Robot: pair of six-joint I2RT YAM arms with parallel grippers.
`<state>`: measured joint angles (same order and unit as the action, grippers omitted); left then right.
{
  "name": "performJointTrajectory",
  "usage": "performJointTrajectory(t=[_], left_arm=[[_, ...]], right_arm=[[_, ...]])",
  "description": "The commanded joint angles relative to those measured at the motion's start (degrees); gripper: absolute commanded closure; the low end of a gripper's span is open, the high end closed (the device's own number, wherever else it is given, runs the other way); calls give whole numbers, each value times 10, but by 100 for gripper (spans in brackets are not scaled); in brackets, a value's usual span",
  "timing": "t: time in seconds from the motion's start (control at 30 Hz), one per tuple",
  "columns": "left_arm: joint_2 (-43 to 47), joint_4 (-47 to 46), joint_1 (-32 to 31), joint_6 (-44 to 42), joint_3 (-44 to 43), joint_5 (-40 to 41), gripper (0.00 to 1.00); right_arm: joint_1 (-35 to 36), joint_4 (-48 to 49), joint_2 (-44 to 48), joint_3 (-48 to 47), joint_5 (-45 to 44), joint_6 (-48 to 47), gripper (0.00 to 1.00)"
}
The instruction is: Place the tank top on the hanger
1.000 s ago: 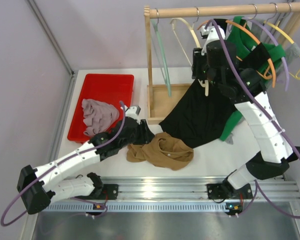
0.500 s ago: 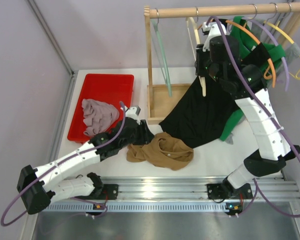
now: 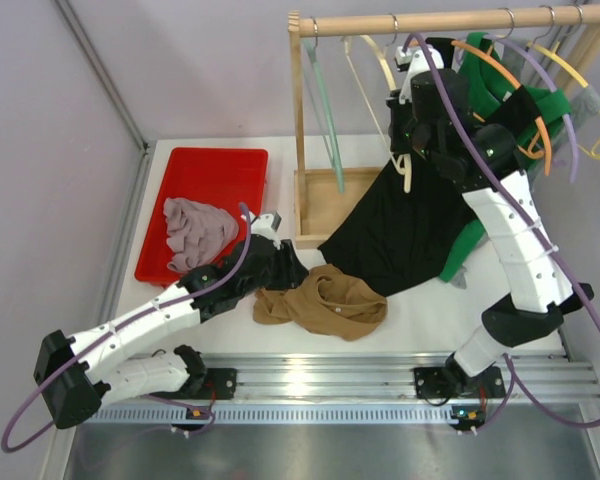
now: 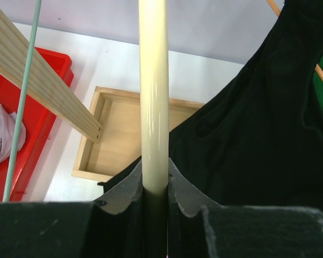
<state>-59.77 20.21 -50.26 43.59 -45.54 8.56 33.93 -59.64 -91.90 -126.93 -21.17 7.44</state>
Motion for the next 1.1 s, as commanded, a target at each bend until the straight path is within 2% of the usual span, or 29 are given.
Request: performJointTrajectory(t=[0.0,0.03,0.37,0.7,1.07], left_arm=[[4,-19,3,4,0,3,50],[4,-18,3,4,1,3,50],[5,-21,3,9,4,2,52],[15,-13,2,10,9,6,53],[16,-11,3,9,7,7,55]], right_arm=[[-6,0,-3,-33,-19,-13,97],[-6,0,-4,-36,-23,-16,100],[-6,56,11,-36,-63,-40,100],[-7,75,32,-3,-20,-30,100],[-8,118,49,1,-34,-41,100]])
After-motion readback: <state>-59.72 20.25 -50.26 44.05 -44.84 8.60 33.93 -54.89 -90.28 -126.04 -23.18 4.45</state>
